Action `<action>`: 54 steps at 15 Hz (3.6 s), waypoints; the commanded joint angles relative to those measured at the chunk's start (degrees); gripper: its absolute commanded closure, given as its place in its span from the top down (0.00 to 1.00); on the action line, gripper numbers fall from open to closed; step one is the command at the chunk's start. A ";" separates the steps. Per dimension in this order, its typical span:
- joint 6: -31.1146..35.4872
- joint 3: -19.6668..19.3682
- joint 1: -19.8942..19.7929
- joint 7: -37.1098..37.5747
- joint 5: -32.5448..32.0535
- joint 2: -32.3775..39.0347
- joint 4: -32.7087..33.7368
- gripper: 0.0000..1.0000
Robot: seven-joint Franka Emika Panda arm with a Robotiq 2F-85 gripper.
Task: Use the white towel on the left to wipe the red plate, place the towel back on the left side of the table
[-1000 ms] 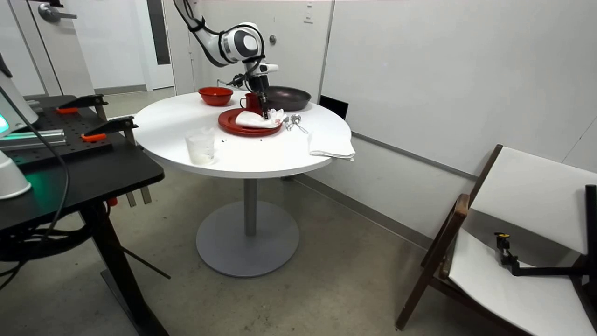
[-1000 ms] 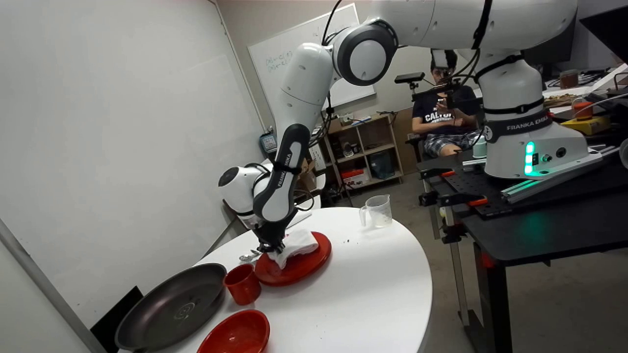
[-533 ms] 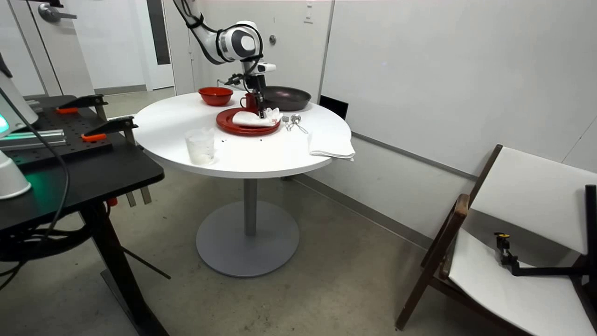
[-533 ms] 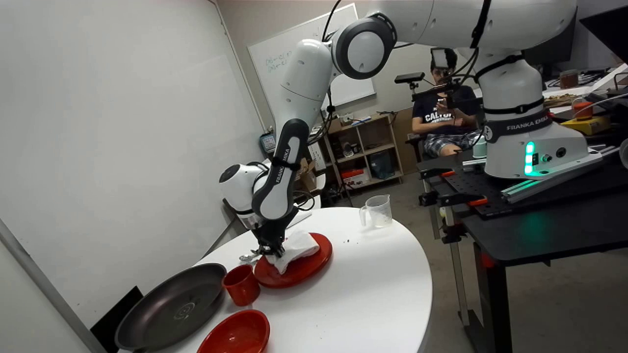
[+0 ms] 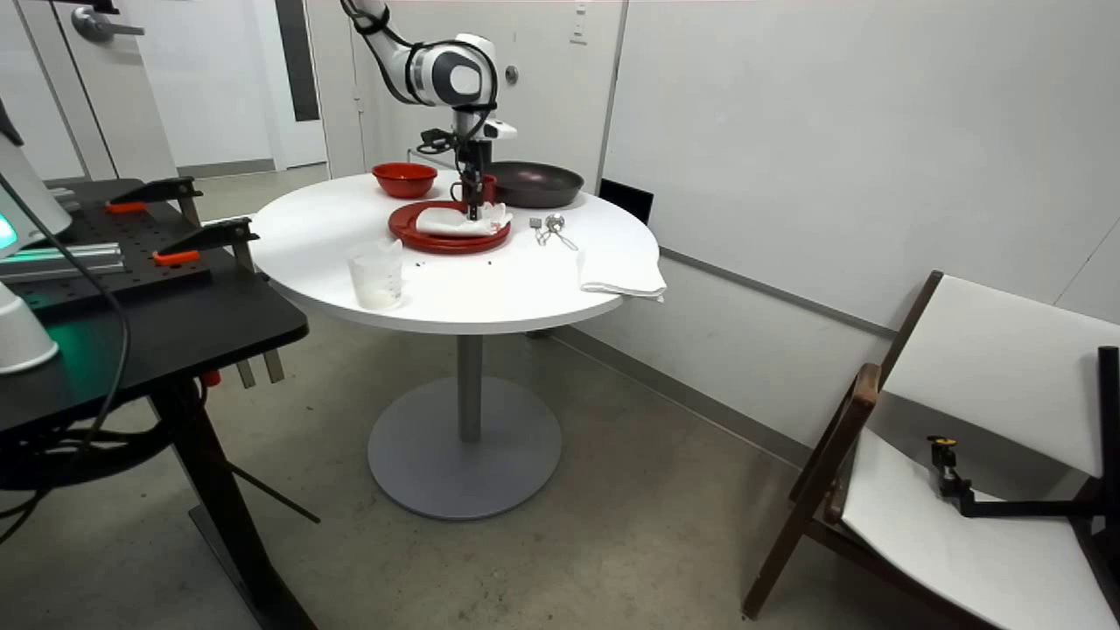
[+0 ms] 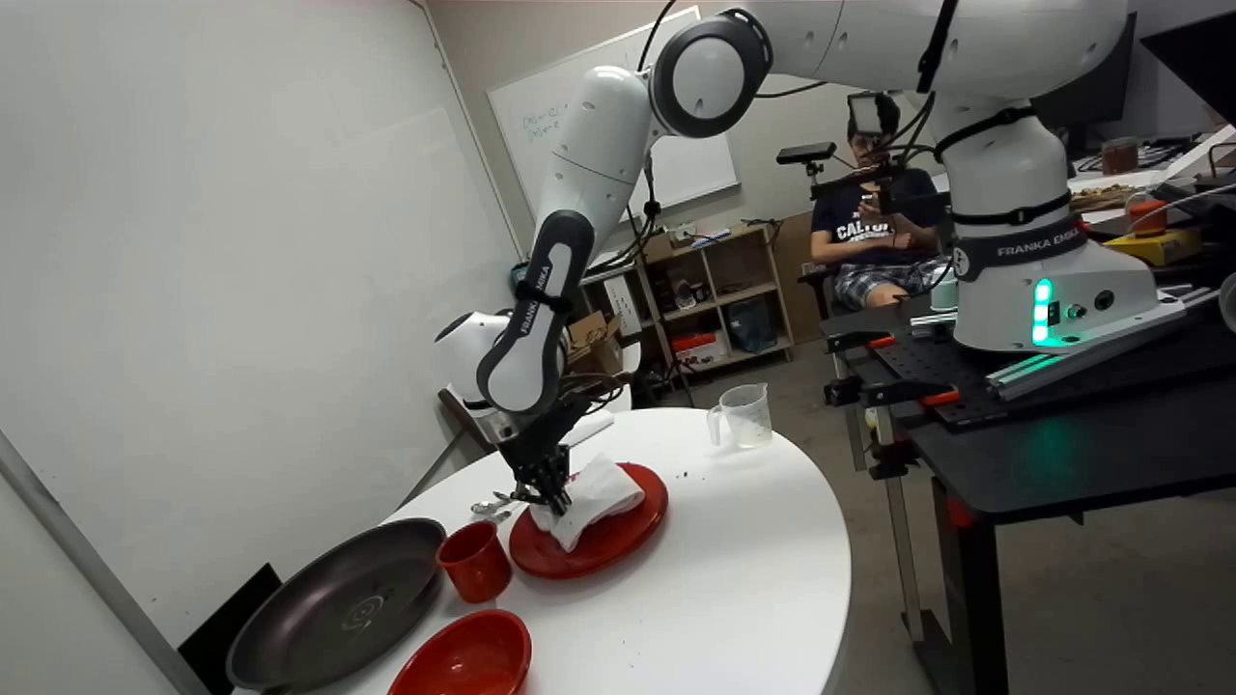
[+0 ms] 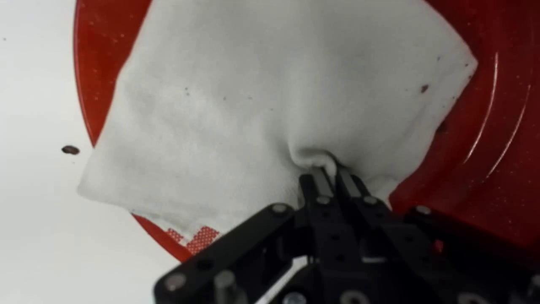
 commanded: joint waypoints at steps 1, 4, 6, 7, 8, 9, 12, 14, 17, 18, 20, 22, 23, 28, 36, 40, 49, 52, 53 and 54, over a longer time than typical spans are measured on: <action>-3.37 2.99 -2.49 -4.94 4.78 -0.97 -1.59 0.03; -6.47 5.59 -5.07 -9.27 8.55 -1.49 -1.33 0.03; -8.94 6.96 -6.58 -11.70 10.69 -1.65 -1.10 0.03; -10.45 7.60 -7.36 -12.94 11.70 -1.65 -0.90 0.03; -11.66 7.86 -7.85 -13.78 12.44 -1.59 -0.73 0.03; -13.60 8.13 -8.40 -14.98 12.92 -1.53 -0.42 0.03; -15.24 4.85 -6.52 -11.74 11.11 -0.93 -0.03 0.03; -14.75 2.85 -5.20 -9.94 9.75 -0.74 -0.09 0.03; -10.70 -1.07 -2.02 -6.03 6.80 -0.59 -0.83 0.03; -9.53 -1.91 -1.20 -4.92 6.03 -0.58 -1.05 0.03; -8.06 -1.52 -1.01 -4.79 6.17 -0.97 -1.69 0.03; -6.74 0.12 -1.66 -6.22 7.65 -1.65 -2.47 0.03; -6.44 1.13 -2.21 -7.25 8.45 -2.03 -2.72 0.03; -8.58 6.23 -5.74 -13.53 12.26 -2.48 -2.07 0.03; -24.94 13.47 -13.41 -30.06 18.04 -1.09 1.81 0.03; -35.94 14.12 -15.47 -34.97 19.94 0.10 4.92 0.03; -30.12 8.42 -10.36 -25.00 18.29 3.26 8.12 0.04; -27.04 7.76 -8.86 -22.05 17.90 4.92 9.36 0.04; -26.19 7.61 -8.48 -21.11 17.86 5.37 9.73 0.04; -25.14 7.25 -7.95 -19.80 17.76 5.76 10.00 0.04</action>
